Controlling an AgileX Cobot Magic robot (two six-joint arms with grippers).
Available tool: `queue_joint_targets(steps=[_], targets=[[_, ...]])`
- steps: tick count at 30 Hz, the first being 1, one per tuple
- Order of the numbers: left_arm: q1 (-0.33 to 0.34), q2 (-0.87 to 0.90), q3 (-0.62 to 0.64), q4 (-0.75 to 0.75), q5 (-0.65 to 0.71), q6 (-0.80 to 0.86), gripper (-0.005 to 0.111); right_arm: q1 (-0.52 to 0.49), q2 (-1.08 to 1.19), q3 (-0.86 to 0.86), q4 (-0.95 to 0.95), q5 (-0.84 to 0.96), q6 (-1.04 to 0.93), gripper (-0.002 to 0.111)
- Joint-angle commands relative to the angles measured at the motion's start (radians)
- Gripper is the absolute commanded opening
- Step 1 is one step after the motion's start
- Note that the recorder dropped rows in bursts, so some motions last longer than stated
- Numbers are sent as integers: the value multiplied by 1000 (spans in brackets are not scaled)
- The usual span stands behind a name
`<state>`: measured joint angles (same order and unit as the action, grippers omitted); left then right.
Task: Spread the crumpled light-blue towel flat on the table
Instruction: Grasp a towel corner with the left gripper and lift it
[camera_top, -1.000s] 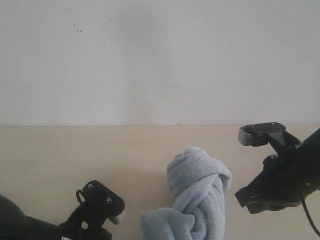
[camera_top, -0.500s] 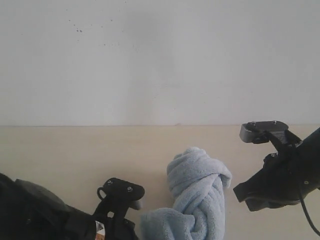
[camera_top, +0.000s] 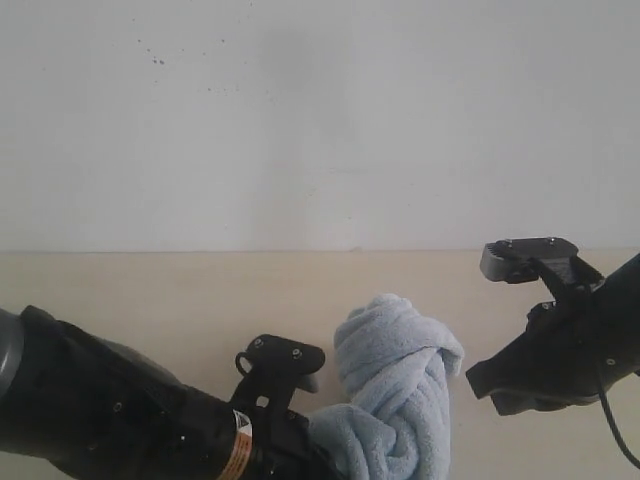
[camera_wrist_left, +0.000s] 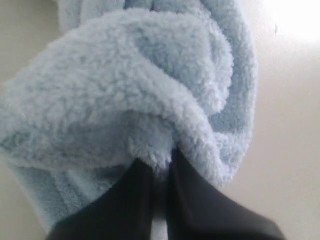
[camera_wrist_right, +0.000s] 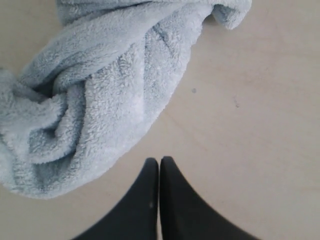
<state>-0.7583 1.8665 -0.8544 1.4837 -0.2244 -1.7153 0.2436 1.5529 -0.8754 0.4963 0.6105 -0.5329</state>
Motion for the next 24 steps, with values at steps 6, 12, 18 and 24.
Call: queue_joint_targets(steps=[6, 12, 18, 24], targets=[[-1, -373, -10, -37, 32, 17, 4, -1, -6, -8, -6, -3, 18, 0], [1, -702, -23, -19, 264, 217, 4, -1, -6, -8, 3, 30, 62, 0], [1, -850, 37, -55, 788, 328, 4, -1, -6, -8, 114, 161, -18, 0], [1, -858, 154, -516, 859, 878, 4, 38, -6, -8, 381, 374, -288, 0]])
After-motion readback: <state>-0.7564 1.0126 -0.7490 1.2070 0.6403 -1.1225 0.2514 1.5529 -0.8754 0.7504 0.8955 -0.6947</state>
